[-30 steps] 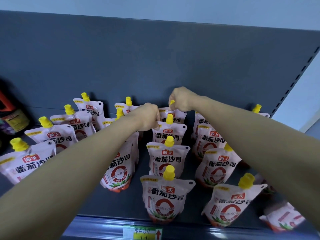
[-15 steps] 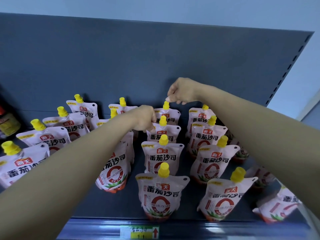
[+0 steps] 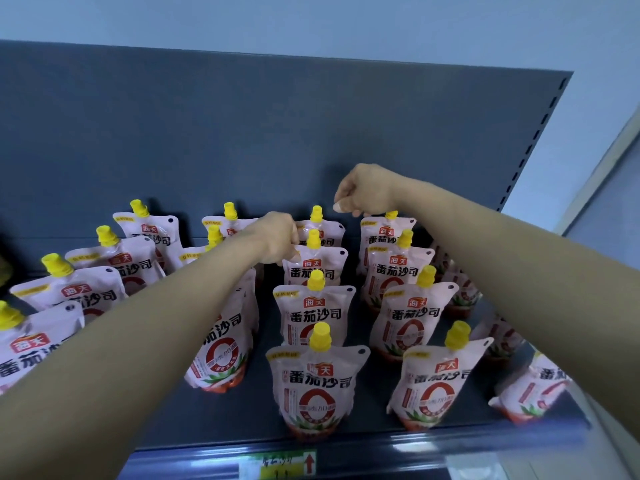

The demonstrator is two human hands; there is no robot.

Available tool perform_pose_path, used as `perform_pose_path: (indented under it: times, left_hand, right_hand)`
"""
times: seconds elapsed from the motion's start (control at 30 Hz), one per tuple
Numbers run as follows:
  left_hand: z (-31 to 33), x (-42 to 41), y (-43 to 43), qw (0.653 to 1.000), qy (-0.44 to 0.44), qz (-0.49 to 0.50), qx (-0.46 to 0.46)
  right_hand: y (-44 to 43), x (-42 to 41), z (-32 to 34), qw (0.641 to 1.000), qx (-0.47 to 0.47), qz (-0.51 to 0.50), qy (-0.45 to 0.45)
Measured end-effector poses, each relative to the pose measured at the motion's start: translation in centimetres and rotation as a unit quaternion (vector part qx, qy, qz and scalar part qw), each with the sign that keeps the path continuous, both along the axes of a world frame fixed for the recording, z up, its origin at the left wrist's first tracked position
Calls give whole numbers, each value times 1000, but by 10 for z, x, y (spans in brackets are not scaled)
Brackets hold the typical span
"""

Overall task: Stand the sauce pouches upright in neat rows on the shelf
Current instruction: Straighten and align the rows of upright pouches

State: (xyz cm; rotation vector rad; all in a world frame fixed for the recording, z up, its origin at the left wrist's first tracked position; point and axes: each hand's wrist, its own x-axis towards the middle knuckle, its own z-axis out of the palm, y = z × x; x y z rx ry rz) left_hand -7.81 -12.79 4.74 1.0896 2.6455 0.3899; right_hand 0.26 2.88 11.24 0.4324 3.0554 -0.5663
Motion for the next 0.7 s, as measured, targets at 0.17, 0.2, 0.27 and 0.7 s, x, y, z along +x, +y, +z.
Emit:
perform_pose_path:
  times: [0.17, 0.2, 0.27, 0.7]
  left_hand:
    - [2, 3, -8, 999, -8, -31, -15]
    - [3, 5, -10, 999, -2, -36, -17]
    - [9, 8, -15, 998, 20, -50, -9]
    - [63, 42, -124, 987, 12, 34, 156]
  right_hand:
    - [-14, 6, 0, 1000, 19, 12, -3]
    - [-16, 7, 0, 1000, 24, 13, -3]
    - [-20, 9, 2, 999, 35, 19, -1]
    - [-87, 6, 13, 986, 39, 163, -21]
